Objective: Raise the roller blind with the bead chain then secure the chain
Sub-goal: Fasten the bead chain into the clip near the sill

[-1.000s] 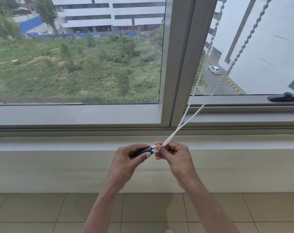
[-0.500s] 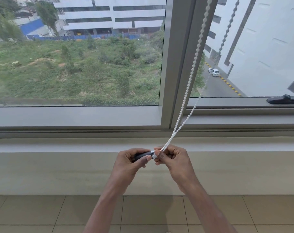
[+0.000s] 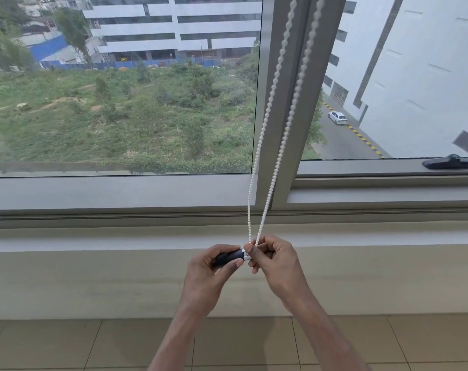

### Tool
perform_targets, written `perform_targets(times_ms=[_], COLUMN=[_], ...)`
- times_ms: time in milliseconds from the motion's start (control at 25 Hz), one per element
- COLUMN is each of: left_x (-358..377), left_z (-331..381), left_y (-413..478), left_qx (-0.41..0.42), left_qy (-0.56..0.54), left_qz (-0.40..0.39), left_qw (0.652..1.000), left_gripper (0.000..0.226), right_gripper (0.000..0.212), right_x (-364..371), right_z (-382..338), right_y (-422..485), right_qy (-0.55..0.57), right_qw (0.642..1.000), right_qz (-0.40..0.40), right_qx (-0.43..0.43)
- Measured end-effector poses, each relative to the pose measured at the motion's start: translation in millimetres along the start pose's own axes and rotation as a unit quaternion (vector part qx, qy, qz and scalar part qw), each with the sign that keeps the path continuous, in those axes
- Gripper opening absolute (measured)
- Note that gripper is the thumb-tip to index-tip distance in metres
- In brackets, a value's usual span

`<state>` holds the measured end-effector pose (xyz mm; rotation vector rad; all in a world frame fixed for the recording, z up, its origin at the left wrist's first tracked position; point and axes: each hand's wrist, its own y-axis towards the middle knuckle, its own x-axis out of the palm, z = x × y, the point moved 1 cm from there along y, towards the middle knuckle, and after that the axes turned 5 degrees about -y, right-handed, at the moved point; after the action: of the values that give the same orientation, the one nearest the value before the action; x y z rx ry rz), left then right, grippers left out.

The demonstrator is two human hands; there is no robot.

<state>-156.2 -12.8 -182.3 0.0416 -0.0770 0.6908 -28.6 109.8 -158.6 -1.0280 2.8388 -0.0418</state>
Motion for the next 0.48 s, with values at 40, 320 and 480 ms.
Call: perform_targets(times_ms=[40, 320, 480], left_x=[1.4, 12.9, 18.1], left_z=[-2.4, -15.4, -16.6], left_y=[0.5, 6.8, 22.1], left_qx=[0.0, 0.002, 0.017], left_qy=[0.006, 0.107, 0.117], left_qz=[0.0, -0.008, 0.011], left_qw=[1.0, 0.994, 0.993], left_gripper=[0.024, 0.028, 0.009], right_gripper=[0.011, 0.01, 0.018], right_x=[1.1, 13.4, 11.9], right_z=[1.3, 16.6, 16.0], right_y=[0.7, 4.2, 9.1], right_qy=[-0.002, -0.055, -0.102], right_qw=[1.0, 0.998, 0.993], right_qz=[-0.001, 0.021, 0.044], right_qx=[-0.002, -0.039, -0.05])
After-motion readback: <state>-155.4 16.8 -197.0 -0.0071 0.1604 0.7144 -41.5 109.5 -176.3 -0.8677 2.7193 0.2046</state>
